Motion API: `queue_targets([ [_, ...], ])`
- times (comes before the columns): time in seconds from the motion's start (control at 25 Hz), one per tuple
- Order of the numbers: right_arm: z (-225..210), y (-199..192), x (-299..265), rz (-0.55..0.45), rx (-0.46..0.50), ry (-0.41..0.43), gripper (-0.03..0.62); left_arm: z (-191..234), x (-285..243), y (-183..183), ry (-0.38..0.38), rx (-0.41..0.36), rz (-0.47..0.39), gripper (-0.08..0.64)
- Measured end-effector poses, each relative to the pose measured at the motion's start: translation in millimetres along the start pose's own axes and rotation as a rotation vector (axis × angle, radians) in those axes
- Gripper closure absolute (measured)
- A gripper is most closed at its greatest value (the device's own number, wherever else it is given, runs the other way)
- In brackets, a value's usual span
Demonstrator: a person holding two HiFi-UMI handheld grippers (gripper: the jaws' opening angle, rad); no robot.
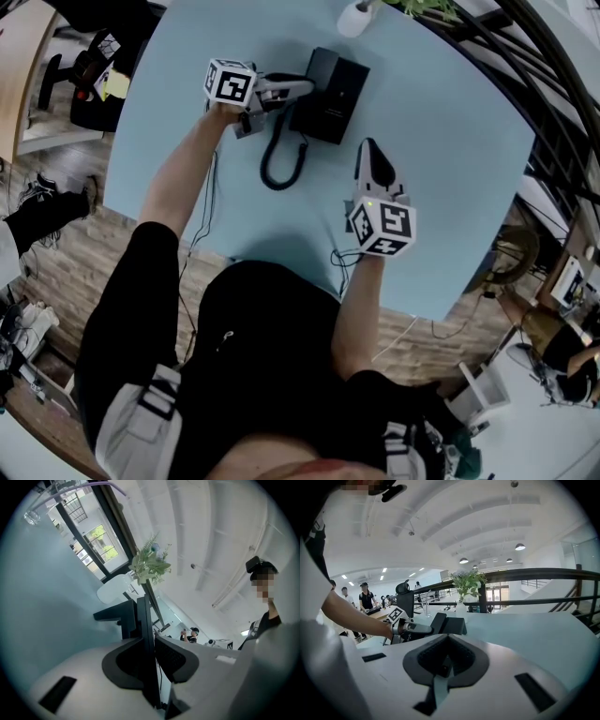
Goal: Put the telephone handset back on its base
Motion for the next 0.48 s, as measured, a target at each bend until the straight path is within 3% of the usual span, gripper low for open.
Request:
queue_targets([
  [0.2, -2.6, -0.2, 0.0, 0.000, -0.011, -0.001, 0.600, -1.7, 0.1, -4.8, 0.037, -0.060, 0.026, 0.479],
  [0.36, 3.2, 3.1, 0.0, -0.007, -0.007, 0.011, 0.600, -3.4, -2.4, -2.1, 0.171, -0.166, 0.114, 0.433],
  [0.48, 10.4, 6.9, 0.1, -0.017, 0.008, 0.026, 0.600, -6.5, -3.3, 1.4, 0.264, -0.201, 0.180, 0.425],
])
Point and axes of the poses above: the fingertips, and each gripper's own axes: x backward along the fingers, z to its left, y out of its top, the point moved 8 cm from there along x, backward along the fingers, and after that the axes turned 7 degrees about -x, right-handed, at the moved point
